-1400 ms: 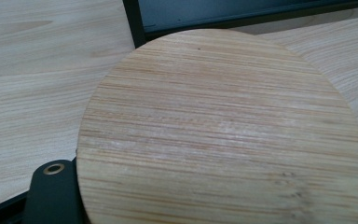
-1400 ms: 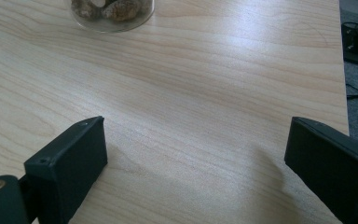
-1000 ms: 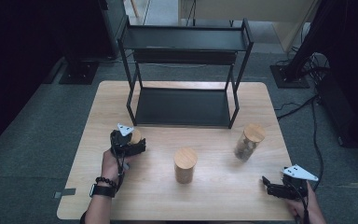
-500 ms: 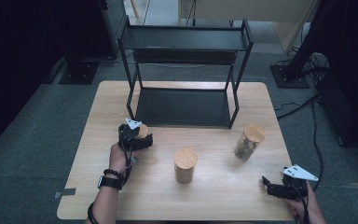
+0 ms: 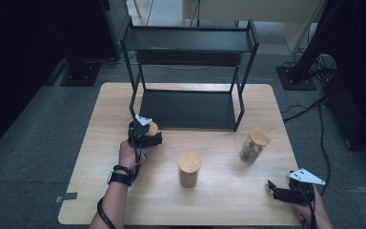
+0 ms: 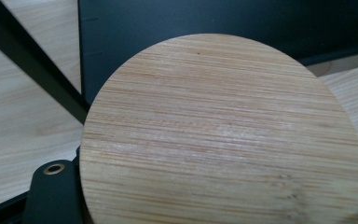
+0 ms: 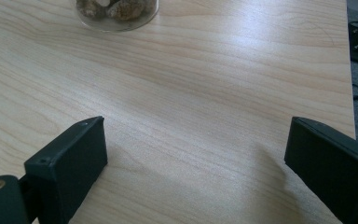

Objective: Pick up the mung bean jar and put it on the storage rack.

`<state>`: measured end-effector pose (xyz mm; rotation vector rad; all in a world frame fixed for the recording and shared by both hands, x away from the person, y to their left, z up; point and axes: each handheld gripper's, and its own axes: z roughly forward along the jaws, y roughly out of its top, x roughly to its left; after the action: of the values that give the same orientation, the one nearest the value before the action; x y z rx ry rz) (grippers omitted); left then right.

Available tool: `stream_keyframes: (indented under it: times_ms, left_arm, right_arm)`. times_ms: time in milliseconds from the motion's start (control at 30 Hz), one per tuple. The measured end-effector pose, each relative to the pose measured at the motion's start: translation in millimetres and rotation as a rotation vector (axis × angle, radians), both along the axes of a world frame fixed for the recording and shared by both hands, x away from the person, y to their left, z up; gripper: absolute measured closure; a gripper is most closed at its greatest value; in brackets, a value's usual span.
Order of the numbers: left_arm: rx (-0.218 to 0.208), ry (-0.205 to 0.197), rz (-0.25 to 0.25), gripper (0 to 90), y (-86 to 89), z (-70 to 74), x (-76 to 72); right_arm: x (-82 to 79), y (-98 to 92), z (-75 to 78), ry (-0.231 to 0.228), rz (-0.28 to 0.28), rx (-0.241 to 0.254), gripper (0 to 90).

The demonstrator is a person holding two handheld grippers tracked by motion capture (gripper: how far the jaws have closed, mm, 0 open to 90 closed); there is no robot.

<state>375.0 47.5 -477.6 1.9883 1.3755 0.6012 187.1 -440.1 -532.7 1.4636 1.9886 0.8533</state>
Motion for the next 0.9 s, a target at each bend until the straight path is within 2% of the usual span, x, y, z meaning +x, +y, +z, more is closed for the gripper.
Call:
stream_keyframes:
  times_ms: [533,900]
  left_arm:
    - [-0.023,0.003,0.017,25.3,-7.5,1.5,16.3]
    - [-0.042,0.005,0.026,25.3,-11.0,7.4,27.6]
  right_arm:
    - [0.3,-0.2,0.0,0.004,0.006,0.005,5.1]
    - [0.6,-0.4,0.0,0.005,0.011,0.007,5.1]
